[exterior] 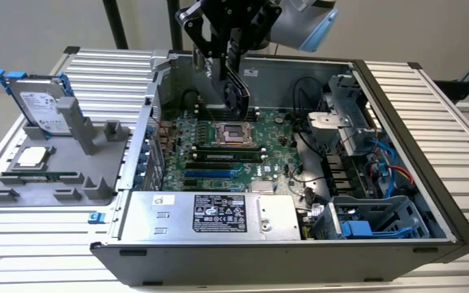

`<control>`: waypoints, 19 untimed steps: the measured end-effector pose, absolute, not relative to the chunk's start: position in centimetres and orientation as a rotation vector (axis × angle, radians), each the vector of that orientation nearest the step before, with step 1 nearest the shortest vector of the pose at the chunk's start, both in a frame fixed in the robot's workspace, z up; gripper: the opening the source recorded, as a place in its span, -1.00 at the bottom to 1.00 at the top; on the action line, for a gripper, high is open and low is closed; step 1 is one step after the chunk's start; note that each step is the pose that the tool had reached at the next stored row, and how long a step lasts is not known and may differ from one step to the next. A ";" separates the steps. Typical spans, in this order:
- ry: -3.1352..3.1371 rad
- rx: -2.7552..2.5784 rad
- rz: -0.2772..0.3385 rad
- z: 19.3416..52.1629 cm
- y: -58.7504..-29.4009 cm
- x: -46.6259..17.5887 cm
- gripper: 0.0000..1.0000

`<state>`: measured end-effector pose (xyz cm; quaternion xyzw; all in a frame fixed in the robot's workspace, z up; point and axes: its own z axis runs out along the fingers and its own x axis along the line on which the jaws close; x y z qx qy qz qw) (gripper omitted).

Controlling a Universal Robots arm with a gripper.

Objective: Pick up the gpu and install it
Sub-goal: 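Insert the gpu into the slot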

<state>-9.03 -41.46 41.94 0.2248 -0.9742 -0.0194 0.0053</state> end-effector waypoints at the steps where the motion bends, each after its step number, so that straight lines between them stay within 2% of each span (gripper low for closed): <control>1: -3.048 0.713 -0.061 41.9 -41.5 -9.0 -1.00; 19: -3.000 0.885 -0.059 41.9 -41.5 -9.0 -1.00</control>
